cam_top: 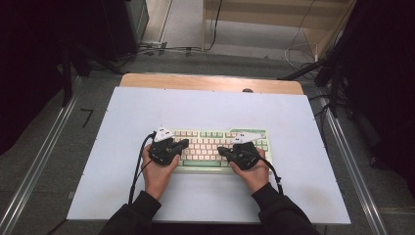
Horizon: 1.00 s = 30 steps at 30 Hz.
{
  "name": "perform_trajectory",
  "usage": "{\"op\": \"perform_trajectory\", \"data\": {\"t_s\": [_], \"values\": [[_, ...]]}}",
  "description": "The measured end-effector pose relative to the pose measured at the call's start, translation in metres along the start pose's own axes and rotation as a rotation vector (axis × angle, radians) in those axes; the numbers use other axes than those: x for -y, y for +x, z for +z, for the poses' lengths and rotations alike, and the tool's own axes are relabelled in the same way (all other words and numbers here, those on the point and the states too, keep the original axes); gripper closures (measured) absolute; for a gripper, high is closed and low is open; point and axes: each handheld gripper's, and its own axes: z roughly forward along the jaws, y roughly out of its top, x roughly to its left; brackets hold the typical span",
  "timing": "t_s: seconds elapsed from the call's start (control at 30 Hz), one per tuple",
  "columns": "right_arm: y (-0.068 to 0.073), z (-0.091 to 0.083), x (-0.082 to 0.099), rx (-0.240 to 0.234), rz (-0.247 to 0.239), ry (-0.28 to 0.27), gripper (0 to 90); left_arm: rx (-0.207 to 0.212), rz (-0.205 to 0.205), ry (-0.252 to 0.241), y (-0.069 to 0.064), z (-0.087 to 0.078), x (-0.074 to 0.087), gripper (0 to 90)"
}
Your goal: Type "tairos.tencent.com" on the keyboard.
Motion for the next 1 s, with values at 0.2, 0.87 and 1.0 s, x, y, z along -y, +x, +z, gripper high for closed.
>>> {"op": "perform_trajectory", "data": {"t_s": [0.2, 0.87, 1.0], "values": [[-0.0028, -0.0036, 0.0026, 0.006, 0.007, 0.003, 88.3, -0.004, -0.003, -0.002, 0.0016, -0.0017, 0.0002, 90.0], [-0.0034, -0.0040, 0.0095, 0.015, 0.004, 0.041, 88.3, -0.014, -0.012, -0.006, 0.0064, -0.0051, 0.0006, 90.0], [-0.0040, -0.0040, 0.0098, 0.015, 0.006, 0.042, 88.3, -0.016, -0.013, -0.008, 0.0071, -0.0058, 0.0005, 90.0]]}}
